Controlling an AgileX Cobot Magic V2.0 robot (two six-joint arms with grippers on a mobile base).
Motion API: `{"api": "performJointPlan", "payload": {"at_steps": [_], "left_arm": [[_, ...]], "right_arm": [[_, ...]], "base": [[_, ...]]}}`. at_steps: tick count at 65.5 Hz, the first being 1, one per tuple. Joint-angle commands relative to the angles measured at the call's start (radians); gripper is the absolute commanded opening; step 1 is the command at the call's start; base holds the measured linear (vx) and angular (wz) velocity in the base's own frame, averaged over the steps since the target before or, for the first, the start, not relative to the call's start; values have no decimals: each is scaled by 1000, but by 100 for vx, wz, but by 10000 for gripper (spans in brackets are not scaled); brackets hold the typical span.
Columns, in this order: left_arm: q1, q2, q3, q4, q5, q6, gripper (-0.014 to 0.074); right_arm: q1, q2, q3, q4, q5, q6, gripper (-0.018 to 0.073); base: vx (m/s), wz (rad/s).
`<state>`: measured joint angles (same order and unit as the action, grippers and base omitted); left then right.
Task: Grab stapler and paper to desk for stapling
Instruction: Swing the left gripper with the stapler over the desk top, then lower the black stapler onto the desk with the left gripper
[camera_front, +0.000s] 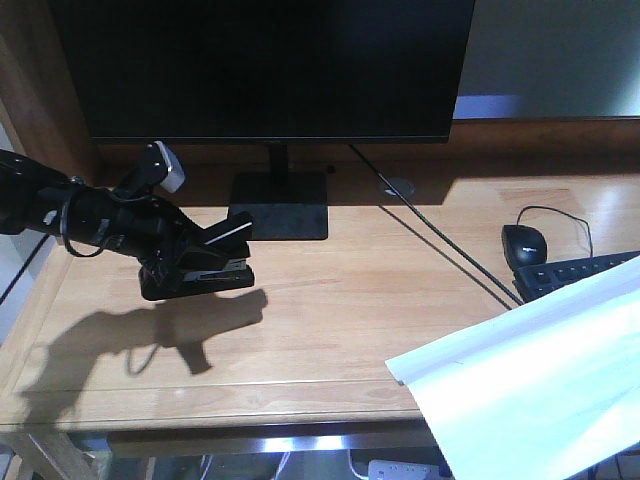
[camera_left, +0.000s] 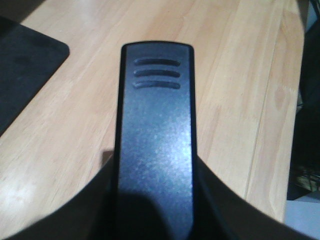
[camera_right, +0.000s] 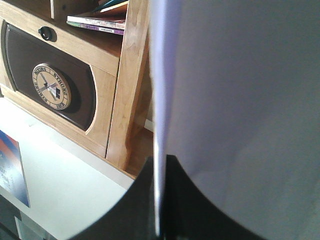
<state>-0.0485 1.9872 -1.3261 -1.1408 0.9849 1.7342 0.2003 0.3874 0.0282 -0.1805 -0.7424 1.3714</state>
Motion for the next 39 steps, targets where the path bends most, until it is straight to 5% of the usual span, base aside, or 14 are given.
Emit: {"api": "performJointPlan", "payload": {"at_steps": [1,28,39], "left_arm": [[-1,-12,-78,-87,80,26,-7],[-1,120,-142,-103,86,284,-7],[-1,159,-142,-123,52,319,-7]], "right_arm": [[1,5,1,-2,-70,-13,-9],[1,5,1,-2,-70,-13,-9],[1,5,1,-2,-70,-13,-9]], "base": [[0,0],[0,0],[0,0]]}}
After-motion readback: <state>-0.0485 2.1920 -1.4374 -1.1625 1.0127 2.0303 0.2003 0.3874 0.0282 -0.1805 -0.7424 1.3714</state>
